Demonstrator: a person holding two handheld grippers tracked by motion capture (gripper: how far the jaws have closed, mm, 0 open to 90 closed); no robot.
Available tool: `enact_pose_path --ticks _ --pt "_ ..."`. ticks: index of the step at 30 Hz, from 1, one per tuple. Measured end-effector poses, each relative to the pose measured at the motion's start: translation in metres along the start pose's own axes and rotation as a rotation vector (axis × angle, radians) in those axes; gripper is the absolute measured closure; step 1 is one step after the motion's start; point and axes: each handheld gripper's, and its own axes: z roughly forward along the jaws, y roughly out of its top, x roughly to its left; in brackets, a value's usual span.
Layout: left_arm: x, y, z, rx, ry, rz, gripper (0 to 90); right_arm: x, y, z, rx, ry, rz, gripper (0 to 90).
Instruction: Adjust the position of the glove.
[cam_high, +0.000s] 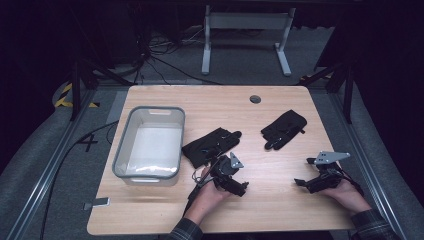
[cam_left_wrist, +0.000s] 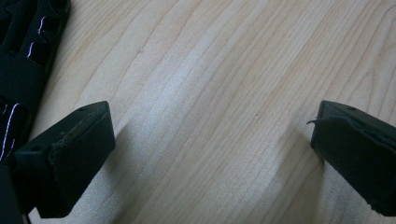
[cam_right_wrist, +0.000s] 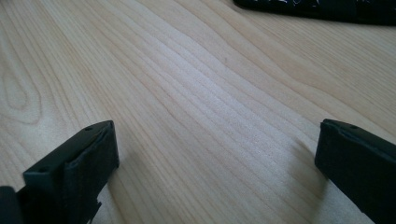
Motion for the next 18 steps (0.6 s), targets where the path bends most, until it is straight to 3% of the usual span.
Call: enact_pose_path --ticks 7,8,9,12,16,17,18 --pt "0.0 0.0 0.0 0.0 -0.001 0.001 0.0 -0.001 0.001 0.001 -0.001 0.007 -0.006 1.2" --pt "0.0 0.0 0.0 0.0 -0.002 0.001 0.0 -0.002 0.002 -0.001 0.0 0.012 -0.01 10.8" --pt "0.0 0.0 0.0 0.0 -0.002 0.001 0.0 -0.002 0.002 -0.001 0.0 0.012 -0.01 10.8" --pt "0.0 -0.001 0.0 -0.001 -0.005 0.003 0.0 -0.003 0.008 -0.005 0.011 0.009 -0.008 25.5" --pt "0.0 -0.001 -0.001 0.001 -0.009 0.007 0.0 -0.007 0.016 -0.008 -0.011 -0.001 -0.005 45.3" --pt "0.0 -0.001 -0.001 0.001 -0.009 0.007 0.0 -0.007 0.016 -0.008 -0.011 -0.001 -0.005 45.3" --pt "0.0 -0.001 -0.001 0.001 -0.009 0.007 0.0 -0.009 0.019 -0.008 -0.017 0.004 -0.002 52.5"
